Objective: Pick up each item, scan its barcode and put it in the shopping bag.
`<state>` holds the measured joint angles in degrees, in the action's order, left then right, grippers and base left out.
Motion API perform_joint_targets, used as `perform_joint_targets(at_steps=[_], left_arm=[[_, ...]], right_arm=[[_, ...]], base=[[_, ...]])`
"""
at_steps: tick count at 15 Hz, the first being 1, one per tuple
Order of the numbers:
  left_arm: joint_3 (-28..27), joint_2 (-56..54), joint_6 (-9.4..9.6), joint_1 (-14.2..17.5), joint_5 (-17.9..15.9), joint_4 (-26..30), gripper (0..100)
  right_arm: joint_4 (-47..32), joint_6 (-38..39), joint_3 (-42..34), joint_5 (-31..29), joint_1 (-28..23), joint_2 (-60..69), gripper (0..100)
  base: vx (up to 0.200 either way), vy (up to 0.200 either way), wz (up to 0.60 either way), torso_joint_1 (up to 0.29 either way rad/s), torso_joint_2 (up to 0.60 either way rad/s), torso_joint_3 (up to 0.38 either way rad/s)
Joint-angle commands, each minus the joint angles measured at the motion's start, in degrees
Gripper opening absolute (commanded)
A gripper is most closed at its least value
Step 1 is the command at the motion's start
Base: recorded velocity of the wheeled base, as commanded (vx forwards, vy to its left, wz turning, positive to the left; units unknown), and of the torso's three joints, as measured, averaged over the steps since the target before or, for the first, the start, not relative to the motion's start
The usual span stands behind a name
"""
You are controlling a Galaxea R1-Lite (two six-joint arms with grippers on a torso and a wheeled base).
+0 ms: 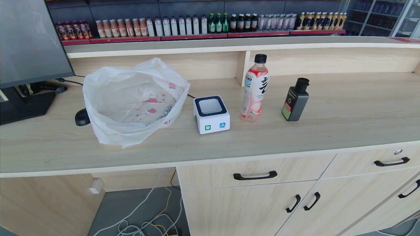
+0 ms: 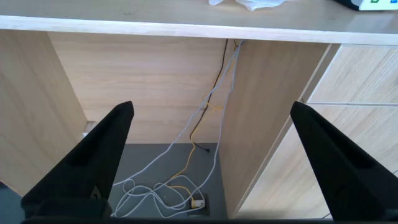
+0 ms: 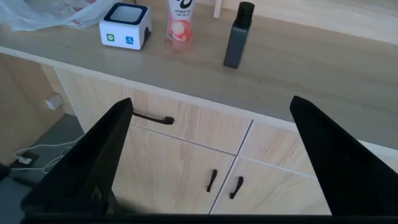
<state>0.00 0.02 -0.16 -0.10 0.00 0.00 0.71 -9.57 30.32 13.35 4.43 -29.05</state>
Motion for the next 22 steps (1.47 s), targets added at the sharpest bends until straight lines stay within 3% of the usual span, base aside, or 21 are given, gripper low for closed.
perform_joint_targets(at_steps=[1,7,8,12,14,18,22], left_arm=[[0.0,-0.02,-0.02,0.01,0.0,0.0,100],[0.0,-0.02,-0.02,0.01,0.0,0.0,100],[0.0,-0.02,-0.02,0.01,0.0,0.0,100],[0.0,-0.02,-0.02,0.01,0.0,0.0,100],[0.0,-0.02,-0.02,0.01,0.0,0.0,100],[0.0,-0.02,-0.02,0.01,0.0,0.0,100],[0.0,-0.02,-0.02,0.01,0.0,0.0,100]], right_arm=[[0.0,-1.24,2.9,0.1,2.69,-5.84,100],[3.34,-4.67,5.89,0.01,7.88,-14.46,100],[6.59,-6.69,5.01,-0.08,10.96,-17.53,100],[16.87,-8.8,3.87,-0.17,13.07,-27.2,100],[23.37,-8.8,3.78,-0.69,16.58,-32.65,100],[31.02,-6.87,1.85,-6.41,21.33,-37.83,100],[35.15,1.31,1.06,-22.75,30.82,-41.79,100]], base=[[0.0,0.0,0.0,0.0,0.0,0.0],[0.0,0.0,0.0,0.0,0.0,0.0],[0.0,0.0,0.0,0.0,0.0,0.0],[0.0,0.0,0.0,0.0,0.0,0.0],[0.0,0.0,0.0,0.0,0.0,0.0],[0.0,0.0,0.0,0.0,0.0,0.0],[0.0,0.0,0.0,0.0,0.0,0.0]])
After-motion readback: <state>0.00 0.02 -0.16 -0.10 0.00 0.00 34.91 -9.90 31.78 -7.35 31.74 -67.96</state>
